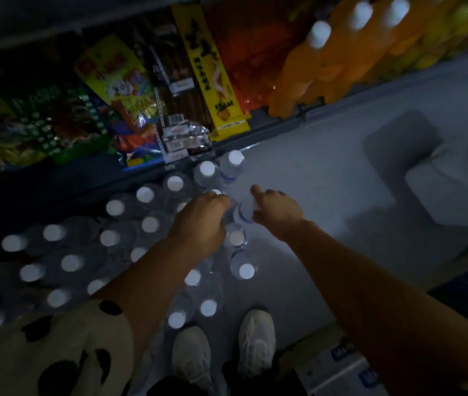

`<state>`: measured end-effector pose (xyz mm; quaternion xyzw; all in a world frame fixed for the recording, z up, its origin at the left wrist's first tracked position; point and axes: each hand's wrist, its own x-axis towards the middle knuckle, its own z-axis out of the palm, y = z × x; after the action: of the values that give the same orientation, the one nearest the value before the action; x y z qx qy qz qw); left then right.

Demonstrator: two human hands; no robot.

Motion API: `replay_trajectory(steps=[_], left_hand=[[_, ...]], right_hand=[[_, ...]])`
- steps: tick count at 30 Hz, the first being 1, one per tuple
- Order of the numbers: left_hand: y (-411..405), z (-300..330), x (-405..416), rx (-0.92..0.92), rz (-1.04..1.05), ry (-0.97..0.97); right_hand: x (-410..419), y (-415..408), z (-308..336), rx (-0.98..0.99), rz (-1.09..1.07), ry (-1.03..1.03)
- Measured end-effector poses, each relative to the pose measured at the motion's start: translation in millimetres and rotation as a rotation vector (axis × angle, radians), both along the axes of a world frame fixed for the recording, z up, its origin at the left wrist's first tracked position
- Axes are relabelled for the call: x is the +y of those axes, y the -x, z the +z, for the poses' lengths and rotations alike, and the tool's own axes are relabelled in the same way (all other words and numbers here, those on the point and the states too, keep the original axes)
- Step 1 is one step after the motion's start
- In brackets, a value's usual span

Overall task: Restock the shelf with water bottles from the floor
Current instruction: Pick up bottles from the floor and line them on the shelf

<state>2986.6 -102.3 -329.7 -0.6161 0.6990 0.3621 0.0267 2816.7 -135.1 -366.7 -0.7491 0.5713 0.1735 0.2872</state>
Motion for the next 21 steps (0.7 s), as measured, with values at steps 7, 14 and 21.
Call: replay_trajectory(steps=[7,14,21], left_hand=[[13,136,-9,0.179,0.022,-0.048],[29,376,-36,0.558,-0.036,0.003],[24,594,-49,0.695,-0.061,0.247]], right_hand=[[-26,42,225,-0.223,0.055,0.093],[-51,54,549,-0.450,0.183,0.308],[-43,48,785,-0.517,0.094,0.523]])
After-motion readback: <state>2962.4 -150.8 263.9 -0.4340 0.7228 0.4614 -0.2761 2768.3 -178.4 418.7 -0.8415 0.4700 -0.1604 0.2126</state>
